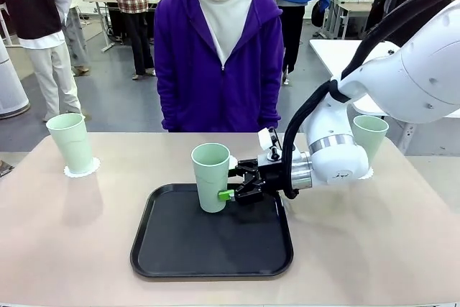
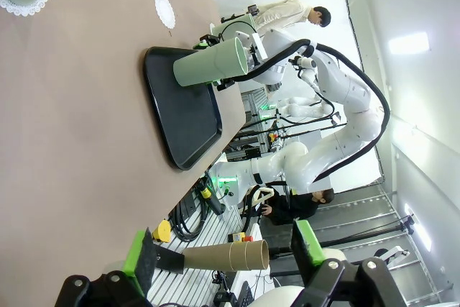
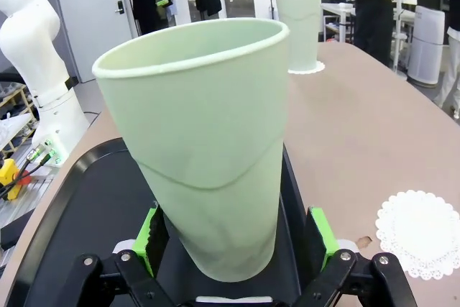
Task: Place coasters on the table and set cups on them.
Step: Take one Reusable plastic cup from the Flat Tray and place it on a coaster set by the human.
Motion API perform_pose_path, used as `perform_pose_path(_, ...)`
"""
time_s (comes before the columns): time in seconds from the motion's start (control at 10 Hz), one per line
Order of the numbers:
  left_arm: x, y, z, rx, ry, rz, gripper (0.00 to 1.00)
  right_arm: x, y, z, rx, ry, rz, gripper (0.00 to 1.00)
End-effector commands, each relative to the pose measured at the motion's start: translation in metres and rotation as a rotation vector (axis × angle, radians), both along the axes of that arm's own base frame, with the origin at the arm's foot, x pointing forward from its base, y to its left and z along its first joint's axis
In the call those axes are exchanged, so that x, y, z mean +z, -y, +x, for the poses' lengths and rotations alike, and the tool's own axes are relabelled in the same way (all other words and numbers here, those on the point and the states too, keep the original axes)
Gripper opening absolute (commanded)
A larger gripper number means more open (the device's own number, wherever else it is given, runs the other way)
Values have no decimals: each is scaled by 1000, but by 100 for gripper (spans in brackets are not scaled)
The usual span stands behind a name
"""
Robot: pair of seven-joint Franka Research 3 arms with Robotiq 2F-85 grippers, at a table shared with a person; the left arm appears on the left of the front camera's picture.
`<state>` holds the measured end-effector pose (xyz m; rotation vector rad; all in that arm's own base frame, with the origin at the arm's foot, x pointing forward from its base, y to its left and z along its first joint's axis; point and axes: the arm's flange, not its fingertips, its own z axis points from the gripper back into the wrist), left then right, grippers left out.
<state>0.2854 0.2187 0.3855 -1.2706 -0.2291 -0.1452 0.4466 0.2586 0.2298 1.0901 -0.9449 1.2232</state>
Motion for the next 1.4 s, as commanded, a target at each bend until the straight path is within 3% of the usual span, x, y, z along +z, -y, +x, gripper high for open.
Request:
perform_pose_path(0.0,2,-1,-1,4,18,-11,100,-2,-9,10,25,-24,-33,100)
perform_pose_path(1.3,2,-1,-1,4,18,-11,100,-8,-65,19,153,4,-11,100)
